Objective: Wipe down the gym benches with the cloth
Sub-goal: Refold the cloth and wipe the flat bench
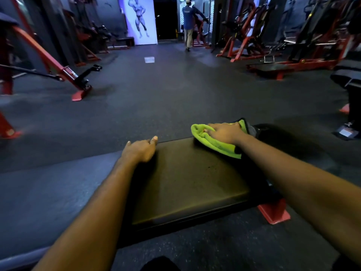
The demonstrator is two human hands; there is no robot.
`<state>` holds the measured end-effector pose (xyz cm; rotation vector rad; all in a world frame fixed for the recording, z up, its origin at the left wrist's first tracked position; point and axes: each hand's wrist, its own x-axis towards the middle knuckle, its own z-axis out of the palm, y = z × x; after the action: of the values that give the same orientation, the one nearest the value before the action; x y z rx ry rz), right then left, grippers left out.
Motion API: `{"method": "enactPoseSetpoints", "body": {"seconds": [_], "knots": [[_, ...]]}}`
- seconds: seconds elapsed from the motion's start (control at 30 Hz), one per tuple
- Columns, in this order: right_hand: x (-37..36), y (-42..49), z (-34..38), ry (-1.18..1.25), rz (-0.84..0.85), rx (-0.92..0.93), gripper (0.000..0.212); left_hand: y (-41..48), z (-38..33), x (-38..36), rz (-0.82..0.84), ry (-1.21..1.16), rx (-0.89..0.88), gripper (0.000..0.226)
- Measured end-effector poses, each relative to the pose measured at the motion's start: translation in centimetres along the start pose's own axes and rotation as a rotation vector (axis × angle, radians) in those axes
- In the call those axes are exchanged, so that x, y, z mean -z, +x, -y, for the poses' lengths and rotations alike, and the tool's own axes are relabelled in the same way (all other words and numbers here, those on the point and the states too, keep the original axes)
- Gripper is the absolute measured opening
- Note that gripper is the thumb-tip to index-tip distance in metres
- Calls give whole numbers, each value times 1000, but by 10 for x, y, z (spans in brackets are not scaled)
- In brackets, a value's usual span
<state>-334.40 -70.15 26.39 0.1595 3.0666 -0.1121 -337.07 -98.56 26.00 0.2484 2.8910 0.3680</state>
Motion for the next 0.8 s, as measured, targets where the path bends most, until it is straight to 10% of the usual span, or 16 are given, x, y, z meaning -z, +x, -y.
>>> {"method": "enactPoseSetpoints", "body": {"seconds": [0.47,0.8], "knots": [[-36,-167,64,49,-148,249,96,-4,2,-2,-6,95,-49,63],[-22,-62,67,83,-28,73,55,-24,-6,-1,-77,-12,-29,59]]}}
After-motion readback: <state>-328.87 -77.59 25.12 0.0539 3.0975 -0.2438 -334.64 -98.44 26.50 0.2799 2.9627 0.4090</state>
